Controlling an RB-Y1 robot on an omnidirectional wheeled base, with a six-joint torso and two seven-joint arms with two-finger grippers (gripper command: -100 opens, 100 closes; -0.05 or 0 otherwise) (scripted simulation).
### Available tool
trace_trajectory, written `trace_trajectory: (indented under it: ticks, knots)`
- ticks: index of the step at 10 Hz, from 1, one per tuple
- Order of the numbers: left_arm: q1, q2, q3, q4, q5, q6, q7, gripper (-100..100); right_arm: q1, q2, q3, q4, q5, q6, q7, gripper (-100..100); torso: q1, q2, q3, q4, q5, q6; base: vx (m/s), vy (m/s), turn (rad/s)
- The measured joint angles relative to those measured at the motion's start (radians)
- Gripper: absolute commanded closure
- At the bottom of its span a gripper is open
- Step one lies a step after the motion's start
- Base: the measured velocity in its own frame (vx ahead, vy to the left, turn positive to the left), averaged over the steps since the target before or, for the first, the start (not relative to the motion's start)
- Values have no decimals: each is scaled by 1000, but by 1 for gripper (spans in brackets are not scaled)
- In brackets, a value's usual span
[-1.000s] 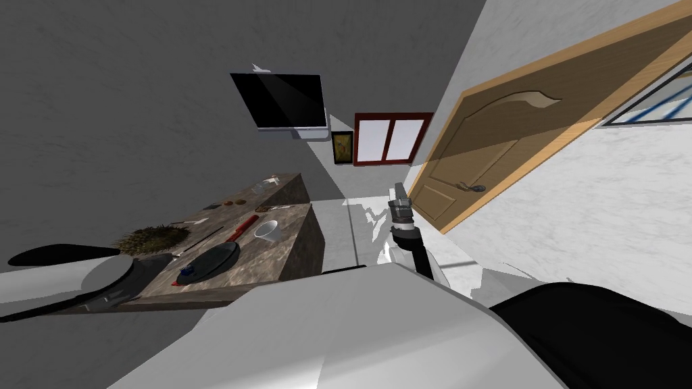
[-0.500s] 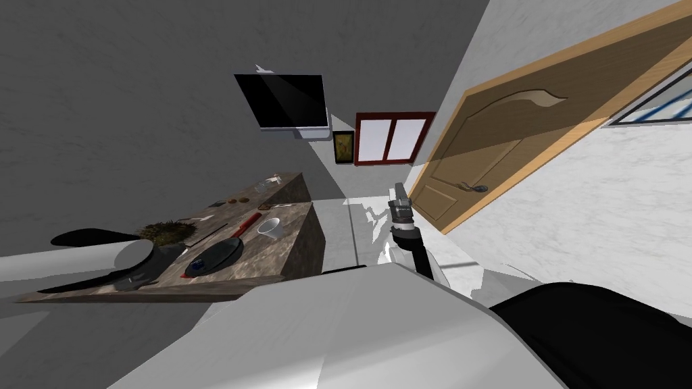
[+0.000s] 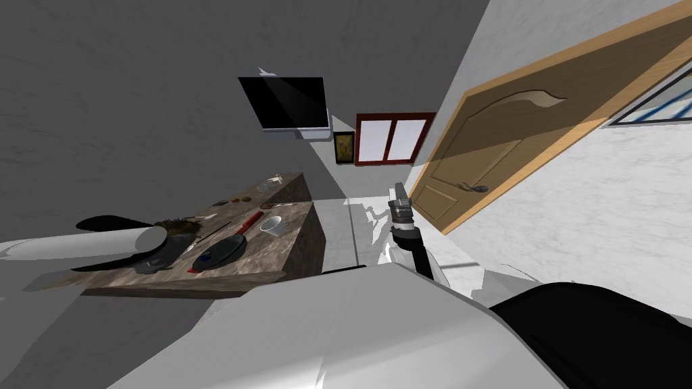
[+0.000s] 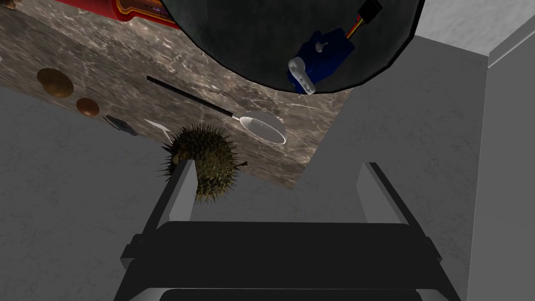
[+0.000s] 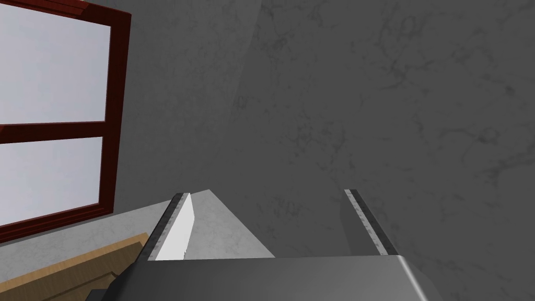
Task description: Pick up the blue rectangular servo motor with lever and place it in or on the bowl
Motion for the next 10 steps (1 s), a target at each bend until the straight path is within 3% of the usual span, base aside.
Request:
trace_trajectory:
  ticks: [2,6,8,10]
  knots:
    - [-59,-2,-27,42,-22,42,-32,-100,0,0,0,0,0,0,0,0,-1,1,1,1,-1,1,-36,-8,-13]
    - [-162,-4,-34,62,-26,35,-38,-100,0,0,0,0,0,0,0,0,0,-4,-2,-1,0,1,-18,-5,19]
    - [-227,-3,-84,123,-68,86,-82,-100,0,0,0,0,0,0,0,0,-1,3,2,1,-1,0,-73,-15,39]
    - [-286,-3,-89,134,-73,112,-92,-100,0,0,0,0,0,0,0,0,0,-2,-1,0,0,1,2,4,-8]
